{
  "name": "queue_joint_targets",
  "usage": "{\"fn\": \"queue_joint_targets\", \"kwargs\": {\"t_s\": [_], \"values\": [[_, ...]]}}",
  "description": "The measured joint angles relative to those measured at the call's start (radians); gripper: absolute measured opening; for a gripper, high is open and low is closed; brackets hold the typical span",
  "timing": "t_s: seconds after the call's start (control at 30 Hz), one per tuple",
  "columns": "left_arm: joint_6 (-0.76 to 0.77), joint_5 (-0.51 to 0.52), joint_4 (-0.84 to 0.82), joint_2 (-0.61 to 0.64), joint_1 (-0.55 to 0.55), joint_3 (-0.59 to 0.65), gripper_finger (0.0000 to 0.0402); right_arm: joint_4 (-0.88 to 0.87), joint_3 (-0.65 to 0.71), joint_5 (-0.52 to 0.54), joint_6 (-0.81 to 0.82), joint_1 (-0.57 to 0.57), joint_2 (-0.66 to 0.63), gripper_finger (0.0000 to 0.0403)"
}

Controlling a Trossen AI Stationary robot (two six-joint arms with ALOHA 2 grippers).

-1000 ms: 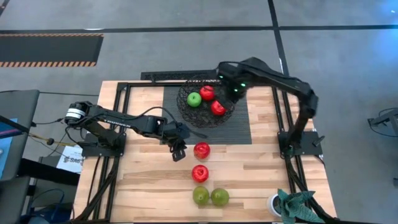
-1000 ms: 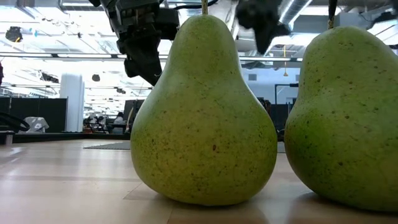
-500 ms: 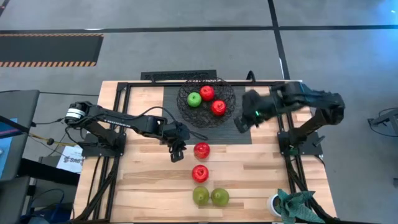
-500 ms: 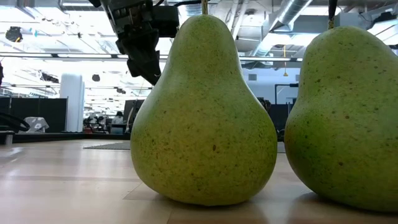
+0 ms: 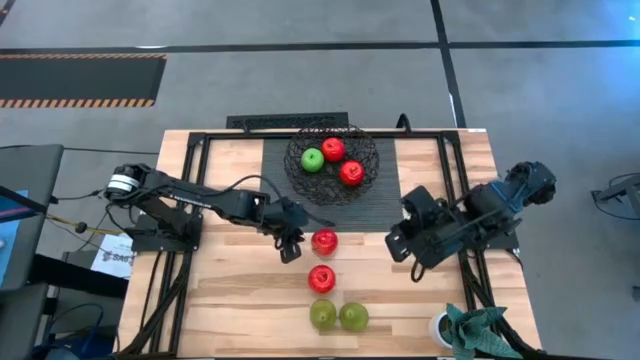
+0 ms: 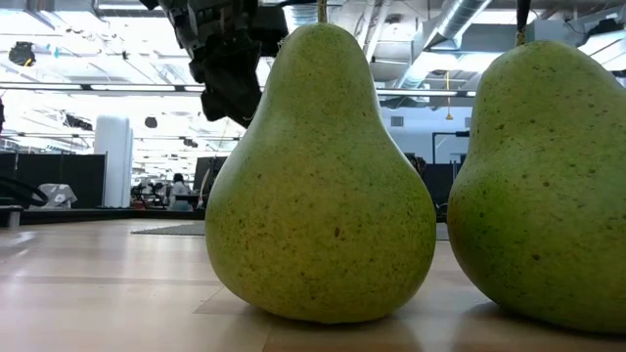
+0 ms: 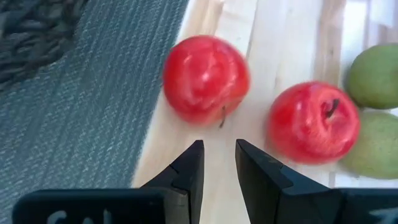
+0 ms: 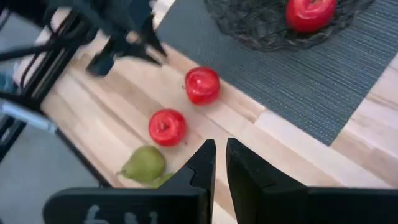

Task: Build produce basket
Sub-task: Put the bottom red apple into the basket

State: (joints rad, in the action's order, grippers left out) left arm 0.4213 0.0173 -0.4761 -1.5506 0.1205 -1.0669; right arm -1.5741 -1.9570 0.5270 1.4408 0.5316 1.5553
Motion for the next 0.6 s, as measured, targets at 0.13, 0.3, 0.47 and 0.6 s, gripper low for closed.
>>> {"fn": "queue_joint_targets", "kwargs": {"t_s": [0.13, 0.3, 0.47, 0.6], "values": [[0.052, 0.077, 0.025, -0.058, 0.044, 0.011, 0.0078, 0.001, 0.001, 0.077, -0.007, 0.011, 0.0, 0.0056], [0.119, 0.048, 0.106, -0.135, 0.084, 0.01, 0.0078, 0.004, 0.001, 0.077, -0.105, -0.007, 0.002, 0.0045], [0.168, 0.04, 0.162, -0.169, 0.094, 0.008, 0.0078, 0.003, 0.001, 0.077, -0.179, -0.028, -0.006, 0.0034], [0.187, 0.053, 0.16, -0.186, 0.093, 0.008, 0.0078, 0.002, 0.001, 0.076, -0.224, -0.037, -0.007, 0.0028]]}}
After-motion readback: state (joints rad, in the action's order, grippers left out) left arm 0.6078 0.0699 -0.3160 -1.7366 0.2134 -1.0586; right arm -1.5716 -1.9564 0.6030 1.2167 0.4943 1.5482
